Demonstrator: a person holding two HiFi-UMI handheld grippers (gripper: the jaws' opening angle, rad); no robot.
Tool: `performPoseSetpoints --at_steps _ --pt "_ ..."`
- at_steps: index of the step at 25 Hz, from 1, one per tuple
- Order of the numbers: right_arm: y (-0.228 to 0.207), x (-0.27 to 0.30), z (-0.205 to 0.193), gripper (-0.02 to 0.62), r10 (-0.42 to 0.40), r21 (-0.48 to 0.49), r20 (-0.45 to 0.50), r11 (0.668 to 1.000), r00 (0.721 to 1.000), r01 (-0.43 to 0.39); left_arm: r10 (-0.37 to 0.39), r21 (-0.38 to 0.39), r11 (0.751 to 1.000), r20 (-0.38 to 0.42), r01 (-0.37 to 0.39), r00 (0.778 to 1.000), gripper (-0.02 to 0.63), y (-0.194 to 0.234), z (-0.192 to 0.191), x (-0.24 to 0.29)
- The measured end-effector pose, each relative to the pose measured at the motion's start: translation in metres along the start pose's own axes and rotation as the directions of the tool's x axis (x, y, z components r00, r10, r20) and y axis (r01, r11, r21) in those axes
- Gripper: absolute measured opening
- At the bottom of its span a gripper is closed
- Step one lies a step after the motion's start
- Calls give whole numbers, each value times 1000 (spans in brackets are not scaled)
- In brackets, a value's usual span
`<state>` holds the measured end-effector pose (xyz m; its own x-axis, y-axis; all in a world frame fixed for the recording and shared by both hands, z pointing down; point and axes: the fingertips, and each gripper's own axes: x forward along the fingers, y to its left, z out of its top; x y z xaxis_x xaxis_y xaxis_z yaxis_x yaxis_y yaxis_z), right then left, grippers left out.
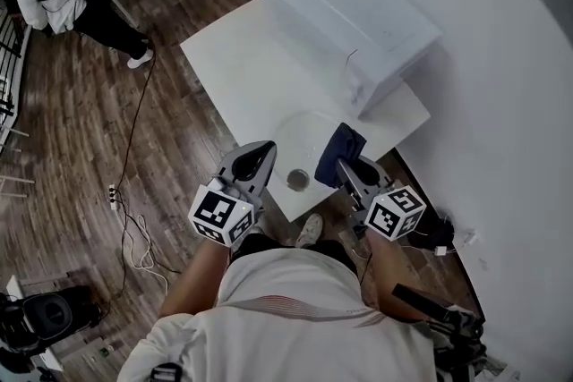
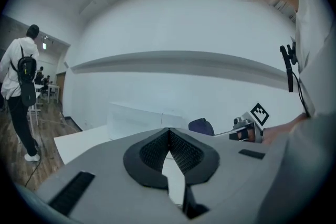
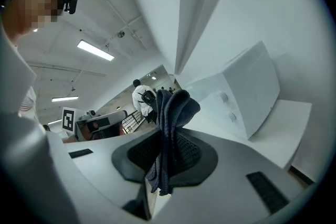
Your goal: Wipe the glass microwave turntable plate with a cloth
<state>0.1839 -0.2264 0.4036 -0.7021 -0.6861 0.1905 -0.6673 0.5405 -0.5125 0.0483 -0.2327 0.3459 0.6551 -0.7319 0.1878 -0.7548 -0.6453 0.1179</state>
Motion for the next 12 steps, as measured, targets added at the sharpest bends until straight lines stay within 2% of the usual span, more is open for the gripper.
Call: performPoseSetpoints --at_steps 7,12 --pt "66 -11 19 61 -17 -105 95 994 995 27 10 22 1000 104 -12 995 11 13 33 -70" --pt "121 -3 28 61 -45 -165 151 984 988 70 30 14 999 144 -32 989 11 39 37 -141"
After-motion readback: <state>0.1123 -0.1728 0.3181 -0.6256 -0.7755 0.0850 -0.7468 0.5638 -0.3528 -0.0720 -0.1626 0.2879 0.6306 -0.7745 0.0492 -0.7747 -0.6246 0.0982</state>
